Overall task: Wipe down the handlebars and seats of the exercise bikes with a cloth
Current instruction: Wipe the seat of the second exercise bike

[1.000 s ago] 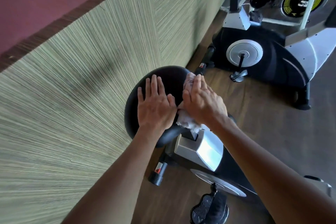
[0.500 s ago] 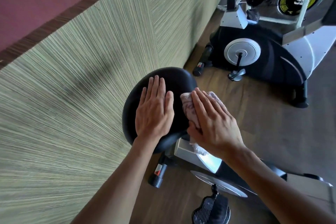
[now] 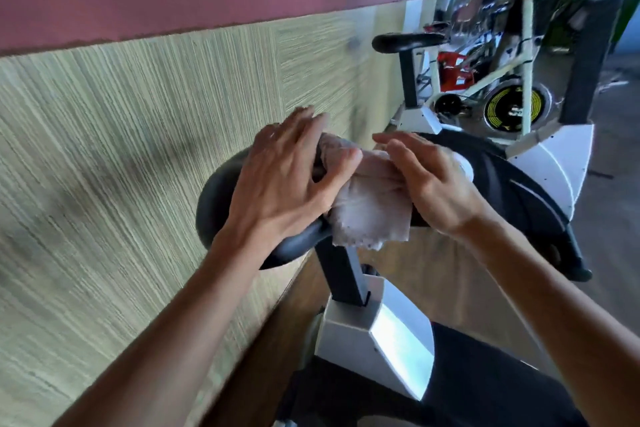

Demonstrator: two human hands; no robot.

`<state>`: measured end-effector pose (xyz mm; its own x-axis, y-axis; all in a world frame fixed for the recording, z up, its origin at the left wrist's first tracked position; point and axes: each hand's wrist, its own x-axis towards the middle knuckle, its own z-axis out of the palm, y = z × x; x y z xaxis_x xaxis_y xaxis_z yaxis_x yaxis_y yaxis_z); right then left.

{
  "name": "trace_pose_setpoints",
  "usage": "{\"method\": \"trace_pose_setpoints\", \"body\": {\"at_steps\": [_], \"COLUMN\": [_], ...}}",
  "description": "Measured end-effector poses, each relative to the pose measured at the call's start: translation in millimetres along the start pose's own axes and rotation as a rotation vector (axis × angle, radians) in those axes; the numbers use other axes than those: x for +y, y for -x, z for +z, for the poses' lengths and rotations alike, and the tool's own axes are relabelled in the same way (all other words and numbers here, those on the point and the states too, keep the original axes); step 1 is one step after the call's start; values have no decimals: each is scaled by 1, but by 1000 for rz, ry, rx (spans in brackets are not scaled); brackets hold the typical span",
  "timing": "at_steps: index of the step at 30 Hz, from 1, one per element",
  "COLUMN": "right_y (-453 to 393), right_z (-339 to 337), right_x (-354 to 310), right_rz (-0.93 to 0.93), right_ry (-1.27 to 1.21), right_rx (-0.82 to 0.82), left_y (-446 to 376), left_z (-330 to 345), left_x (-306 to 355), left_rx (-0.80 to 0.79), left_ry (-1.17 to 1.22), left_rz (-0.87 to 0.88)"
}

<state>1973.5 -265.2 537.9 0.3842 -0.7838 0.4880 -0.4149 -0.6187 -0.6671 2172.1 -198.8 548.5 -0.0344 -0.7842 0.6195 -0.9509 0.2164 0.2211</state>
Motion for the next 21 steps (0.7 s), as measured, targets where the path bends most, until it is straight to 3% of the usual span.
{"method": "trace_pose_setpoints", "body": {"at_steps": [2,6,9,12,17,21], "right_y": [4,4,10,17,29,21], "right_z": [6,10,8,6,4,-3], "right_x": [11,8,16,24,32,36], "right_rz": [16,52,-77,-51,-63,6], "right_ry": [89,-303,-342,-416,-410,-509], "right_rx": [-24,-7,104,119,51,-1], "left_y": [-2,-13,-31,-23,26,44], "left_z": [2,9,26,54,92,124], "left_x": [-1,12,41,60,65,70], "left_rx": [125,281,155,-24,396,458], "left_ry": [-70,-118,-188,-341,-543,-646], "left_rz": [93,100,61,11,40,130]}}
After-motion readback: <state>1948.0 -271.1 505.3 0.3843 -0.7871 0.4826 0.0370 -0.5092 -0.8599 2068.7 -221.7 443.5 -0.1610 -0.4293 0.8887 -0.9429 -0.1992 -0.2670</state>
